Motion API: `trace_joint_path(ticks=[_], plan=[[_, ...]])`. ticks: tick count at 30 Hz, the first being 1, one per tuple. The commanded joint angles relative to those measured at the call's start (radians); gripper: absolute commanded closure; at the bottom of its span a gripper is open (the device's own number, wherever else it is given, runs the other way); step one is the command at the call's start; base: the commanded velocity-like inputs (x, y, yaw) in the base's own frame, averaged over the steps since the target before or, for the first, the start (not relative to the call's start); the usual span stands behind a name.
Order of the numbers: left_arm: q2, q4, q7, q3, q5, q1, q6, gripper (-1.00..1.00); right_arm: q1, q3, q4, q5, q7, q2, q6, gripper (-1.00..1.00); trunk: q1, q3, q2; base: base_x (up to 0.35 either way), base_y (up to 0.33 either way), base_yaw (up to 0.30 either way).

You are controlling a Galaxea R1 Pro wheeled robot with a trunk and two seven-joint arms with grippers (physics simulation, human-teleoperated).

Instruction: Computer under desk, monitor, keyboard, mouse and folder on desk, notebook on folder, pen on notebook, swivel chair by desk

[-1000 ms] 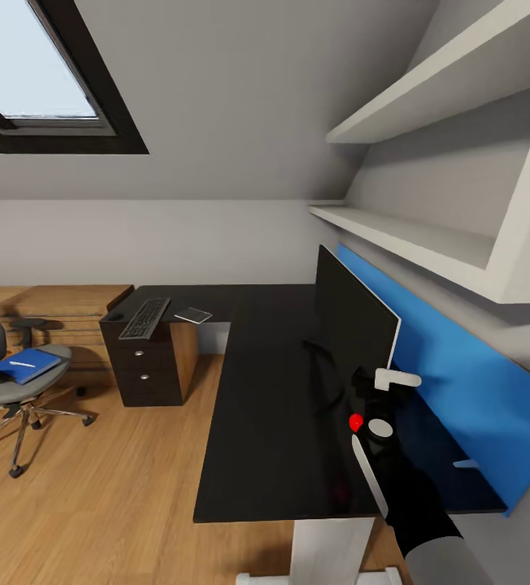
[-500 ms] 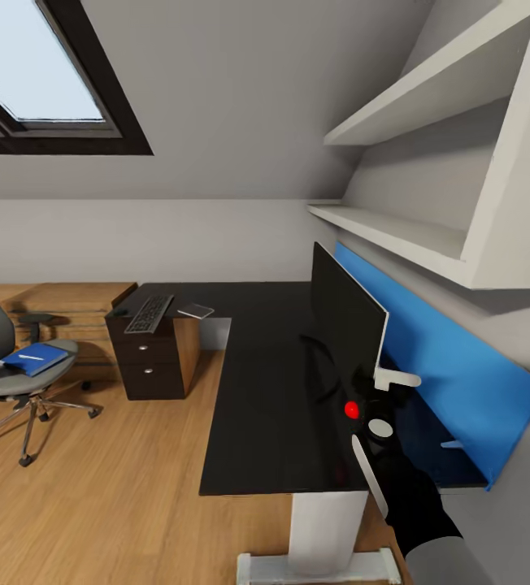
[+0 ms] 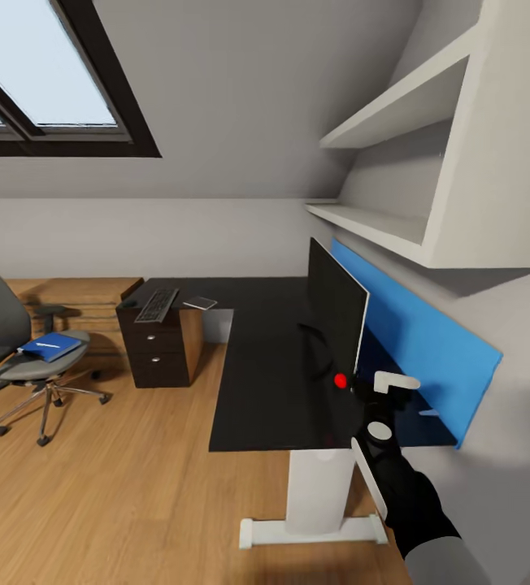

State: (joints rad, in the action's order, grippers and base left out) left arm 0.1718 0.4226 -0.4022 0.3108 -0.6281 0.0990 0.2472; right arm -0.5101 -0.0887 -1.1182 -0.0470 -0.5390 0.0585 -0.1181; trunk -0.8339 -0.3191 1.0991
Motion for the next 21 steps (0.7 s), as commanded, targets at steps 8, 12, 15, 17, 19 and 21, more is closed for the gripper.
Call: trace_joint_path(ticks=[8,12,15,17,19,21], plan=[[0.0,0.001,-0.006,0.009,-0.009,0.001,0.004,-1.0,-0.001,-0.002,0.0,-0.005,-0.006,0.0,-0.008,-1.0,0.001,-0.001,0.001,-0.334,0.0,0.0],[0.001,0.001,-0.006,0.009,-0.009,0.001,0.004,-1.0,-0.001,-0.002,0.0,-0.005,-0.005,0.0,-0.009,-1.0,0.001,-0.001,0.001,-0.335,0.0,0.0],[0.001,0.001,-0.005,0.008,-0.01,0.001,0.004,-1.0,-0.001,-0.004,0.007,-0.003,-0.004,0.0,-0.009,-1.0,0.001,-0.001,0.001,-0.335,0.0,0.0],[0.001,0.001,-0.005,0.007,-0.01,0.001,0.004,-1.0,-0.001,-0.005,0.014,-0.003,-0.004,0.001,-0.009,-1.0,0.001,-0.001,0.001,-0.335,0.0,0.0],[0.002,0.001,-0.003,0.004,-0.012,0.001,0.002,-1.0,-0.001,-0.006,0.033,-0.001,-0.005,0.003,-0.008,-1.0,0.001,-0.001,0.001,-0.335,0.0,0.0],[0.004,0.001,-0.003,0.004,-0.014,0.001,-0.002,-1.0,-0.001,-0.008,0.1,-0.001,0.0,0.005,0.046,-1.0,0.001,-0.001,0.001,-0.335,0.0,0.0]])
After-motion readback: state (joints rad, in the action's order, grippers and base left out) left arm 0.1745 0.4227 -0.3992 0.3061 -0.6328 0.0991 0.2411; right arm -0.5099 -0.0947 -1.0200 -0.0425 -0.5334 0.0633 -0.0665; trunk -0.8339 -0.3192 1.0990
